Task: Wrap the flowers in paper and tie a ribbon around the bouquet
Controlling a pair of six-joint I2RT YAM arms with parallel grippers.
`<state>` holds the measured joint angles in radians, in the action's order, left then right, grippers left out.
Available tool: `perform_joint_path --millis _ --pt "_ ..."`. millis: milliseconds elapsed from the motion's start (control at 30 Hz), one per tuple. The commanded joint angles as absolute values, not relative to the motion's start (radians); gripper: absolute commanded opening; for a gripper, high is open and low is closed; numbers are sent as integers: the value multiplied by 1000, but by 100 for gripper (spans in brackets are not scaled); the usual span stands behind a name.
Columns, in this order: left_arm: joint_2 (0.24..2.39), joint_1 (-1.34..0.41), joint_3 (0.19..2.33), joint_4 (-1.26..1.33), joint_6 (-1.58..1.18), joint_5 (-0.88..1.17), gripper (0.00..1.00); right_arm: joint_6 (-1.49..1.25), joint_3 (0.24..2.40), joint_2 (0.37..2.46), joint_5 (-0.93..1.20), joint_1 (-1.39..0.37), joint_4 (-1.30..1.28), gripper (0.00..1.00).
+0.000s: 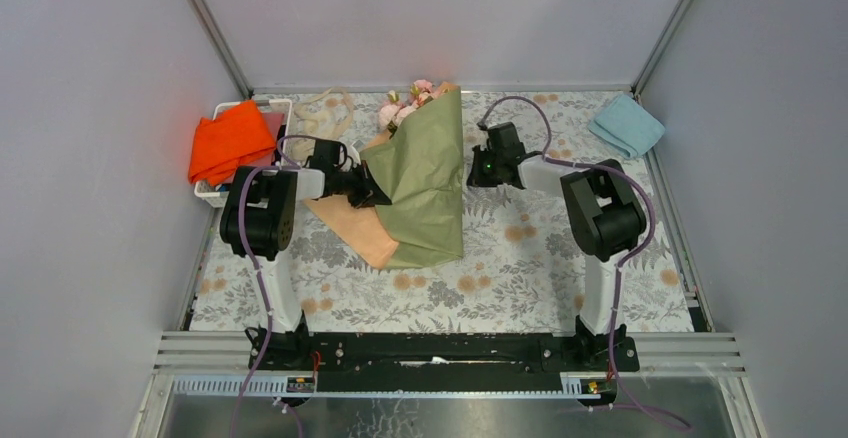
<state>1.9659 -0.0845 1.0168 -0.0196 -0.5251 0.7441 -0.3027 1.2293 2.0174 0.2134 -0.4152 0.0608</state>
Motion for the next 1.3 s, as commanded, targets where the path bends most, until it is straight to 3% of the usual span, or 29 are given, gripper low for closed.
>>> perform_joint_path --millis 0,100,233,333,433,533,633,833,1233,1267 --pt "1977 -81 1037 -75 -481 690 0 -264 1232 1962 107 -335 -36 3" --pt "1982 -82 1036 -73 -479 695 0 -222 1187 1903 189 -331 -27 13" --pt "1988 -81 1035 -72 -481 695 0 -315 1113 1842 440 -334 -17 41" --pt "1992 -82 1030 -69 -482 694 0 -453 949 1773 558 -341 150 62" --pt "2001 -81 1033 -69 -485 700 0 -538 863 1782 635 -348 250 67" --pt "2001 -83 1035 -69 -486 698 0 -581 815 1821 667 -366 330 65" --pt "1996 -82 1032 -70 -484 692 0 -666 783 1879 763 -386 468 57" --pt "1974 -81 1038 -98 -456 668 0 -745 654 1852 760 -390 584 1" --pt "1919 -84 1000 -169 -376 663 0 -804 332 1577 626 -474 490 0" --pt "1915 -88 990 -171 -373 671 0 -796 332 1561 626 -473 460 5"
